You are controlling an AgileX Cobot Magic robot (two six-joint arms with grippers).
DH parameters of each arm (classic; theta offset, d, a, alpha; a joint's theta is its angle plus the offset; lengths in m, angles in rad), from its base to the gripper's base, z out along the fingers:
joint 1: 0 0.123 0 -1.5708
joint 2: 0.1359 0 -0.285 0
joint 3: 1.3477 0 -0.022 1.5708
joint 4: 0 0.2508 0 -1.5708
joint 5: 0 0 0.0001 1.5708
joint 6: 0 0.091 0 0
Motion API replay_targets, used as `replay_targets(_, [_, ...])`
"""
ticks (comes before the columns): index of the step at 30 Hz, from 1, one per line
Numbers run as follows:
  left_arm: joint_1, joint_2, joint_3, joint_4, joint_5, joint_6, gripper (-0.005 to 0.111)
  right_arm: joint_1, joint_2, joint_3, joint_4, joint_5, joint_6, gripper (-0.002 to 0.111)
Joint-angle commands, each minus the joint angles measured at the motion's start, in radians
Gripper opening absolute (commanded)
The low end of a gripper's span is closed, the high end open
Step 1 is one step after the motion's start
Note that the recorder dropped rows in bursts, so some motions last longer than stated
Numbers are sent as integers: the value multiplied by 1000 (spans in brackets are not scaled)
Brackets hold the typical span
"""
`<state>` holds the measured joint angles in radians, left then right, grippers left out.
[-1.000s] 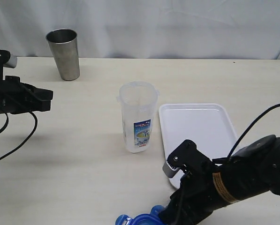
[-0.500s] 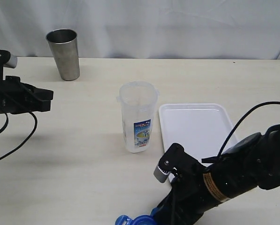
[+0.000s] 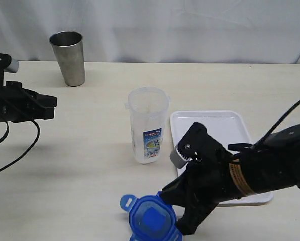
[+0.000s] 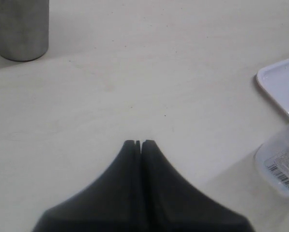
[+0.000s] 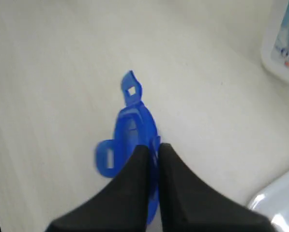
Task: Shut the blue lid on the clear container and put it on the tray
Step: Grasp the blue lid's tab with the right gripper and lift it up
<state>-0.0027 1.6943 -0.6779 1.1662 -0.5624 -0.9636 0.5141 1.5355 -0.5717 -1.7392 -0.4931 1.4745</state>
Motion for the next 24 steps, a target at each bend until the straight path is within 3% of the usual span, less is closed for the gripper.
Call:
replay_targets(1, [-5, -7, 1, 0, -19, -2, 0, 1, -159, 29, -5, 0, 29, 5])
replay_targets(11, [-5, -7, 1, -4, -17, 2, 0, 1, -555, 77, -5, -46, 56, 5])
replay_targets(18, [-5, -7, 1, -4, -19, 2, 0, 1, -704, -1, -5, 183, -20, 5])
replay_targets(24, [-5, -7, 1, -4, -19, 2, 0, 1, -619, -146, -5, 379, -172, 5])
